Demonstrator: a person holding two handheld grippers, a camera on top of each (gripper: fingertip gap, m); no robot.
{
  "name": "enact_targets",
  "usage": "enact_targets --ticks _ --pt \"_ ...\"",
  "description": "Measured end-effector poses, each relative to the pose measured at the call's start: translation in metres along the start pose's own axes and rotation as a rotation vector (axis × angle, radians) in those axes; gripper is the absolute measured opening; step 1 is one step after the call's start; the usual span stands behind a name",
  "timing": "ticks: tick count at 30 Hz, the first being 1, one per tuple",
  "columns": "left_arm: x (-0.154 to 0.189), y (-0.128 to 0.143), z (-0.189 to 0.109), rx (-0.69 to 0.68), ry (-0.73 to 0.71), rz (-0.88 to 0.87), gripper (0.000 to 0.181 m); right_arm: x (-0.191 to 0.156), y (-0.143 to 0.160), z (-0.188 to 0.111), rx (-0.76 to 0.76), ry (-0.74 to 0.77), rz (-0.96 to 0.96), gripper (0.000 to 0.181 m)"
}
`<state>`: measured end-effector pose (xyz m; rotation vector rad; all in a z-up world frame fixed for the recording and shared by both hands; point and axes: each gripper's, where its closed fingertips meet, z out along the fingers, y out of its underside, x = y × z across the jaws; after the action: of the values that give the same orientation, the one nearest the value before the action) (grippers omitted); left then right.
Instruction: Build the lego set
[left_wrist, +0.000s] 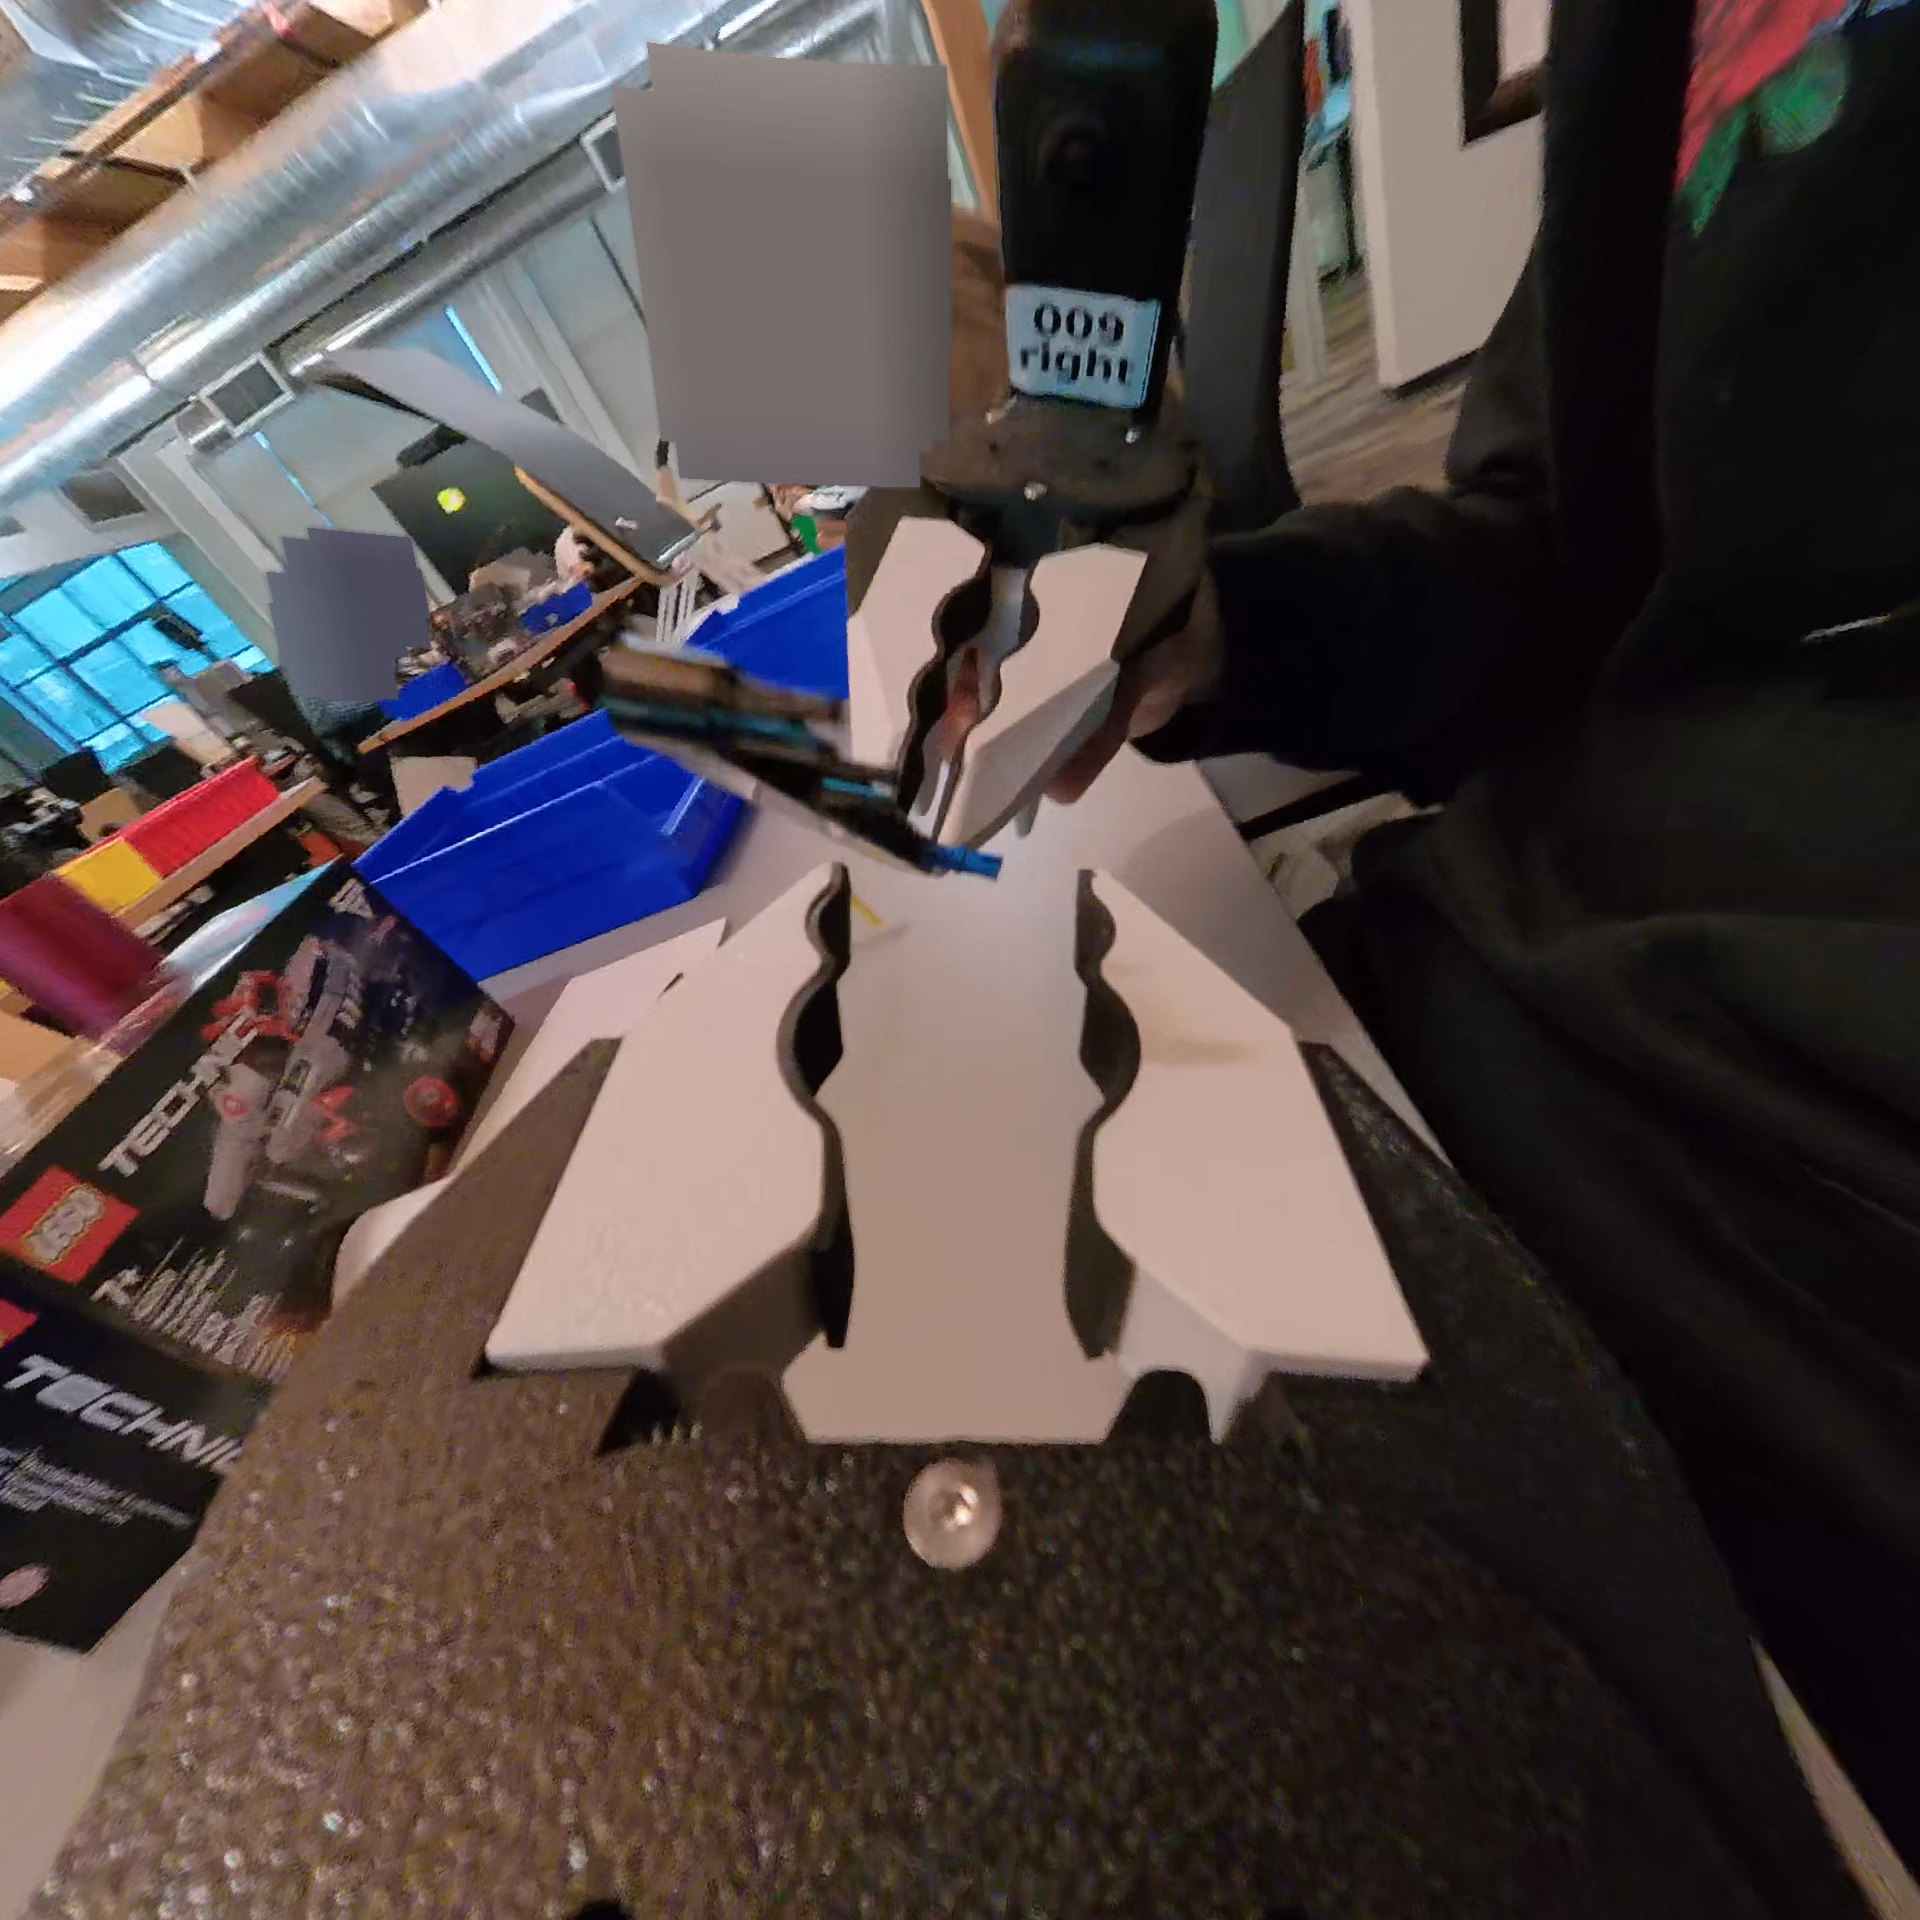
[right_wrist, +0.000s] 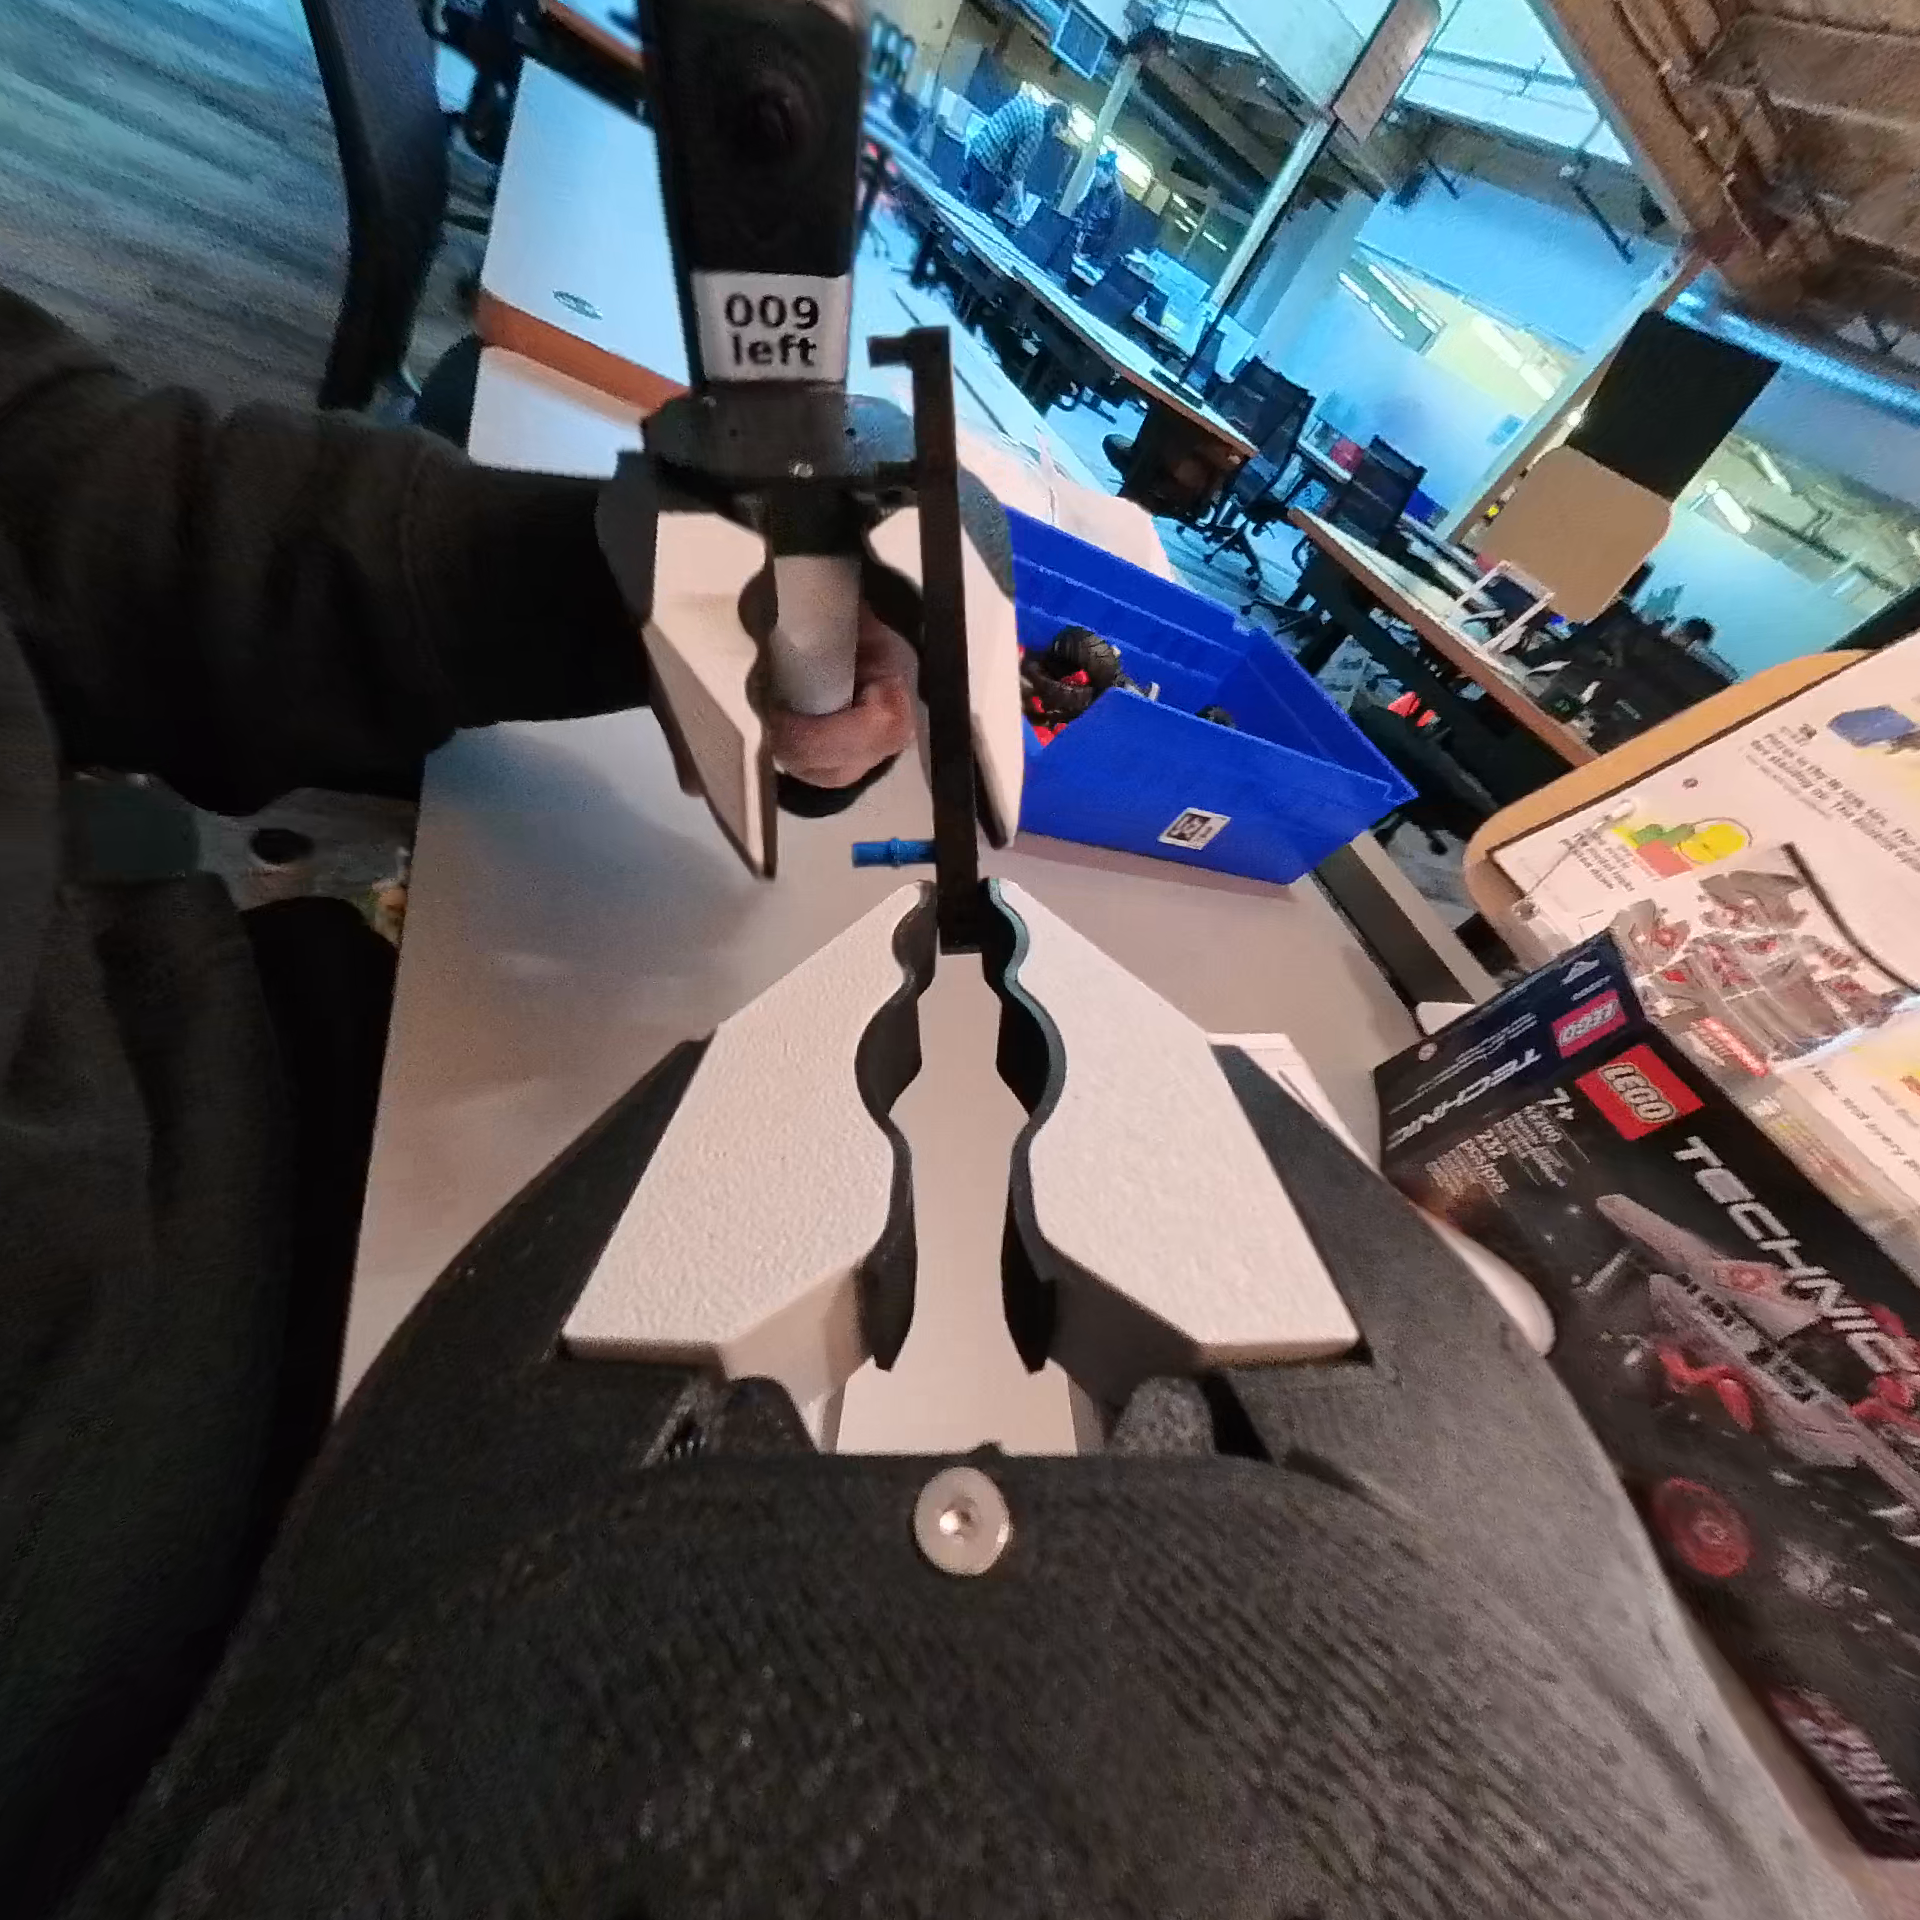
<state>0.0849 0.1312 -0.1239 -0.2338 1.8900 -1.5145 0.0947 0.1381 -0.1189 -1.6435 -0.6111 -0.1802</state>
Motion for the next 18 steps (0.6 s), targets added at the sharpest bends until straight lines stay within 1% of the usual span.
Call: enact_targets --ticks 2,3,8,11,14,18 --pt "-0.008 0.009 0.002 -0.053 -0.054 0.018 0.04 0.005 0.001 -0.001 0.005 0.014 0.049 0.006" --pt "-0.009 0.01 0.003 -0.061 -0.059 0.023 0.035 0.002 0.004 0.0 -0.008 -0.012 0.077 0.006" --pt "-0.005 0.007 0.006 -0.013 -0.029 -0.032 0.036 0.006 0.01 0.003 -0.013 0.007 0.115 0.006" --pt "-0.011 0.004 0.0 0.025 -0.047 -0.075 0.029 0.011 0.013 0.002 -0.022 0.026 0.145 0.006" --pt "-0.015 0.007 0.0 0.006 -0.068 -0.086 0.025 0.008 0.013 0.006 -0.016 0.02 0.168 0.006" --pt "-0.021 0.014 0.003 -0.024 -0.104 -0.099 0.025 0.013 0.019 0.01 -0.041 0.082 0.158 0.006"
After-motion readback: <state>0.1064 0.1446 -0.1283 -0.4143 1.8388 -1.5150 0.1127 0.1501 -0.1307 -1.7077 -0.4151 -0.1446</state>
